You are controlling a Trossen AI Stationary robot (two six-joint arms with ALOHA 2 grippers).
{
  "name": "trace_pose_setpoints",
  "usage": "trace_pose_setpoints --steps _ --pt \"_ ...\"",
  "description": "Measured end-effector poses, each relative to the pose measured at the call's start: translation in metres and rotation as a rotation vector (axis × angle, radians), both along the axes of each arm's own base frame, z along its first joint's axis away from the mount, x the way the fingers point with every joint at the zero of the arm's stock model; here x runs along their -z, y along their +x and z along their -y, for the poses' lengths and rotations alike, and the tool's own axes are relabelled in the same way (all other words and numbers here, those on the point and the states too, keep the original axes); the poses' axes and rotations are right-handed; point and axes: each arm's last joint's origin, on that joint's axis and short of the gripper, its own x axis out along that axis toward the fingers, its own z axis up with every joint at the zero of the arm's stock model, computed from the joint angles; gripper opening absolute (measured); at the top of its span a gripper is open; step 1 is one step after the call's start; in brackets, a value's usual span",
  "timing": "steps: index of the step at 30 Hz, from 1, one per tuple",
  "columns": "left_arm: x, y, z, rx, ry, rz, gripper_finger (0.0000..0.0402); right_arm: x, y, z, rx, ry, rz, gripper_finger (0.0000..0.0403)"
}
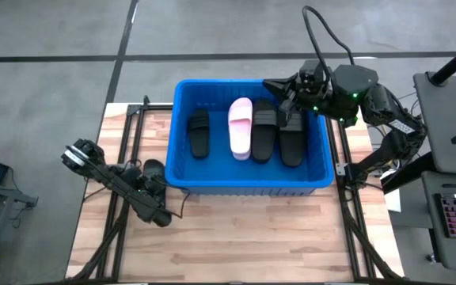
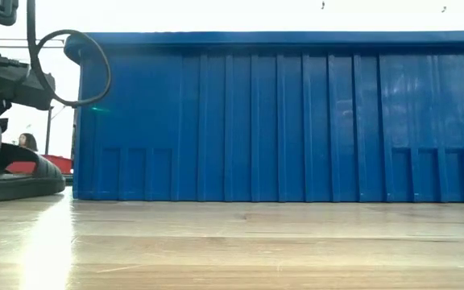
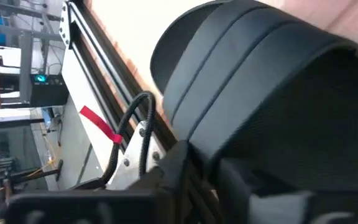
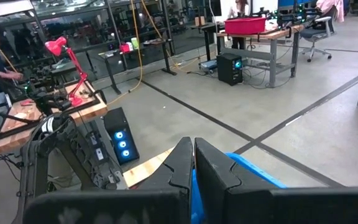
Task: Pick and place slides into bin
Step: Put the black slide into the blue bin
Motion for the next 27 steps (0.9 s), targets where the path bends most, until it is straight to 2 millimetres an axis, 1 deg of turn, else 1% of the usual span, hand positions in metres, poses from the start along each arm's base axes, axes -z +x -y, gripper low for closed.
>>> trace_pose_setpoints --steps 2,4,8,13,17,27 --pt "-0.001 -0.001 0.0 0.002 -0.002 -0.001 0.002 0.0 0.0 0.0 0.0 0.0 0.0 0.0009" --pt "-0.004 -0.002 -0.001 0.006 -0.026 -0.015 0.0008 0.0 0.0 0.0 0.0 0.0 0.0 0.0009" --pt "-0.01 -0.002 0.001 0.003 -0.082 -0.027 0.0009 0.0 0.0 0.0 0.0 0.0 0.0 0.0009" --pt "-0.026 0.001 0.003 0.055 -0.149 -0.003 0.0002 0.0 0.0 0.0 0.0 0.0 0.0 0.0009" --pt "-0.041 0.002 0.005 0.11 -0.222 0.015 0.0001 0.0 0.0 0.0 -0.001 0.0 0.003 0.0009" --pt "-0.088 0.0 0.007 0.354 -0.46 0.045 0.0001 -0.003 -0.004 -0.001 -0.008 0.001 0.014 0.0009"
